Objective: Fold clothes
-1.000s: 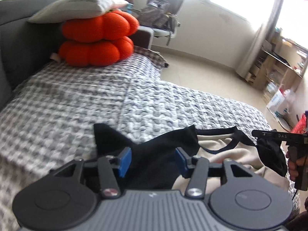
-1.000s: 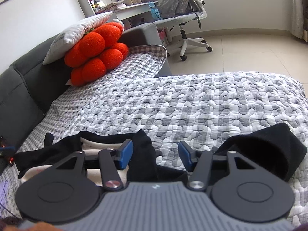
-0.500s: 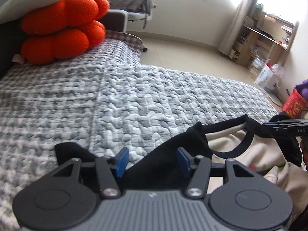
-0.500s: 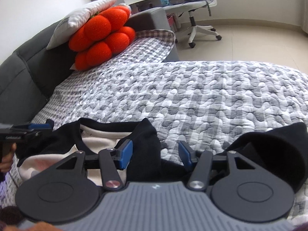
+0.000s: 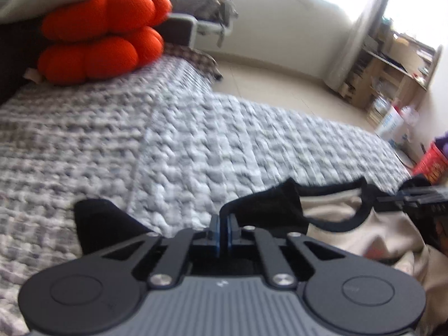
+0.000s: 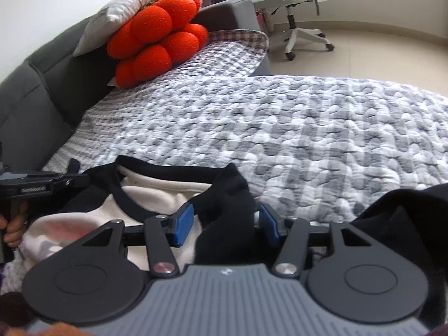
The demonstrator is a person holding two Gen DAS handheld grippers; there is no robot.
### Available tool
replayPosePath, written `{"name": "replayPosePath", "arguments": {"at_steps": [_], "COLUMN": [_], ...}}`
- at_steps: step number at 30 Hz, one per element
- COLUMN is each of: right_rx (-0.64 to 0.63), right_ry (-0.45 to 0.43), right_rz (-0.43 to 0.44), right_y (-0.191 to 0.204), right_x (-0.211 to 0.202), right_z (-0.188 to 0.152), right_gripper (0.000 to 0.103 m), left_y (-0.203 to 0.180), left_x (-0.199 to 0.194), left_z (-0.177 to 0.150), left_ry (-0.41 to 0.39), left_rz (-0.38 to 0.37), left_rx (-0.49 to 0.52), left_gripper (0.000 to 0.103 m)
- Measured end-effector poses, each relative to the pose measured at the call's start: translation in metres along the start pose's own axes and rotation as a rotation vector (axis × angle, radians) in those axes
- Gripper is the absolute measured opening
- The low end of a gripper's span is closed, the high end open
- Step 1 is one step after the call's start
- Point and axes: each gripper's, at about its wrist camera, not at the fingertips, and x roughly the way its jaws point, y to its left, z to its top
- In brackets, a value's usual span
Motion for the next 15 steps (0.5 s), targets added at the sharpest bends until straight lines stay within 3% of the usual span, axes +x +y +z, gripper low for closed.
{"name": "replayPosePath", "arguments": {"at_steps": [3,9,11,14,15], "right_rx": [0.020,0.108,0.102,0.082,0.057], "right_ry": [-0.018,-0.026,-0.010,0.002,-0.016], "right_rz": [0.021,0.055,0.055,0.039,0.010], "right_y": [-0.001,-0.015,-0.012,-0.007,-0.002], "right_x": [-0.008,-0.013,-0.010,-0.007,-0.009], "right_z": [0.002,0.004,0.003,0.002,0.002], "right_gripper": [0.057,0.054,0.049,0.035,0.026], "left_y": [0.008,0.023,0.026,0.030,0.031], "left_x": [-0.010,-0.006,-0.004,0.000,0.000], "left_z": [0.008,0.002,-0.003,-0.007,-0.006], "left_ry": [-0.036,0.053,0.070,0.082,0.081], "left_rz": [0.029,0.072,0.062,0.045,0.041], "left_rx": [-0.046,-0.111,-0.137,-0.167,-0.178], "left_gripper": [0.004,0.005,0.005,0.005,0.005]}}
